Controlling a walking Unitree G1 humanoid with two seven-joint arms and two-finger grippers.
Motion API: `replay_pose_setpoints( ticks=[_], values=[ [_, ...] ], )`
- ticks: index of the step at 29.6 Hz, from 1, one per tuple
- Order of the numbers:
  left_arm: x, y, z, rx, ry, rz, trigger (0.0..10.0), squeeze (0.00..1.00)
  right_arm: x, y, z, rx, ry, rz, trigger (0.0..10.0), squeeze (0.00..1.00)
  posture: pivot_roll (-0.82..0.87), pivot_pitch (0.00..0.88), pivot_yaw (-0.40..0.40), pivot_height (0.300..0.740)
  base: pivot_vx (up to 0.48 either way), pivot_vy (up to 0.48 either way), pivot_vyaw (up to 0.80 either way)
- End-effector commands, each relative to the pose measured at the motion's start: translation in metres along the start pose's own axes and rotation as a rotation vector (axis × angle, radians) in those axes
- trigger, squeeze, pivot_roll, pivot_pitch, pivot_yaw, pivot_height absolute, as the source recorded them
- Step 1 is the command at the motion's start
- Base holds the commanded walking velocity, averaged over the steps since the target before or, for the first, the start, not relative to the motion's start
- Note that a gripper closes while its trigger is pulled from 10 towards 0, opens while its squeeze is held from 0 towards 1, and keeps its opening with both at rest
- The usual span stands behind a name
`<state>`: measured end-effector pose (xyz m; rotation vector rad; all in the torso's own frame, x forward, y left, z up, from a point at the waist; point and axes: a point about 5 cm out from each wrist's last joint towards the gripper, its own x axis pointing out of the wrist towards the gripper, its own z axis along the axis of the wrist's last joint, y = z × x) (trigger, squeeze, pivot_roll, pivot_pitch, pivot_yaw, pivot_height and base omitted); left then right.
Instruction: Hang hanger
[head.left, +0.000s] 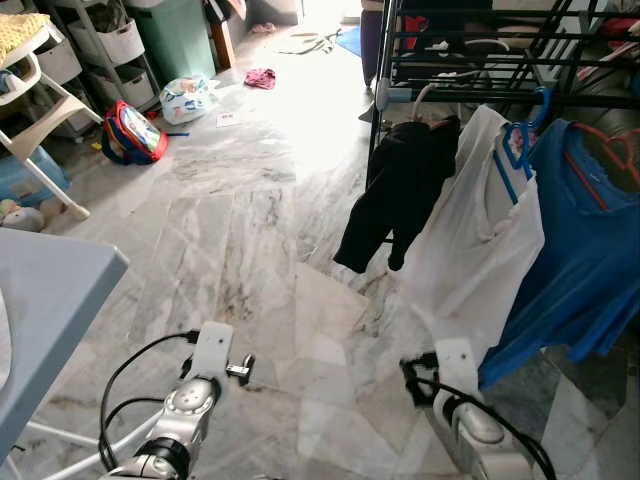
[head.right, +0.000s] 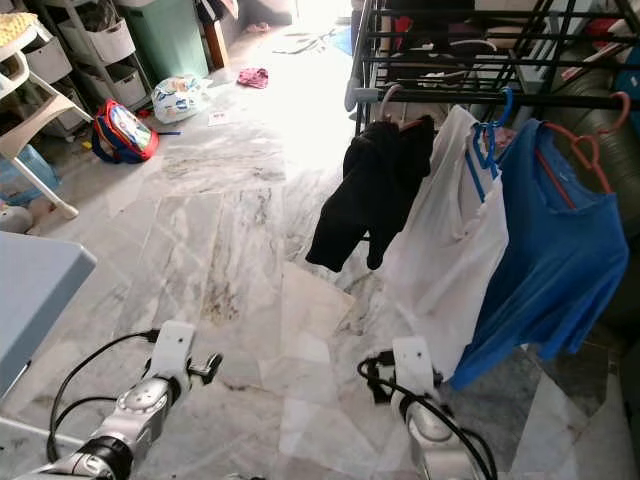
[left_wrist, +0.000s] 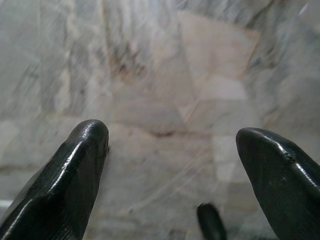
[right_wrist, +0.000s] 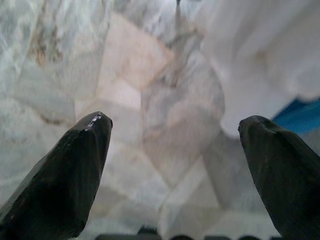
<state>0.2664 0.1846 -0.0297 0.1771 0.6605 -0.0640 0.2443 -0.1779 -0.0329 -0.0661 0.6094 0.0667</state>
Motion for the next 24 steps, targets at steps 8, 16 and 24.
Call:
replay_pose_setpoints(
  ticks=[8, 16, 24],
  values=[
    [-0.011, 0.009, -0.043, -0.104, 0.205, 0.061, 10.0, 0.0, 0.002, 0.005, -0.022, 0.102, 0.11, 0.019, 10.0, 0.0, -0.03, 0.019, 0.057, 0.74, 0.0, 0.0, 0.0],
    [-0.019, 0.016, -0.063, -0.069, 0.268, 0.075, 10.0, 0.0, 0.0, 0.017, -0.035, 0.072, 0.181, 0.07, 10.0, 0.0, -0.01, 0.017, 0.038, 0.74, 0.0, 0.0, 0.0],
    [-0.022, 0.014, -0.07, -0.027, 0.305, 0.046, 10.0, 0.0, -0.004, 0.014, -0.044, 0.111, 0.2, 0.039, 10.0, 0.0, -0.02, 0.026, 0.046, 0.74, 0.0, 0.0, 0.0]
  ],
)
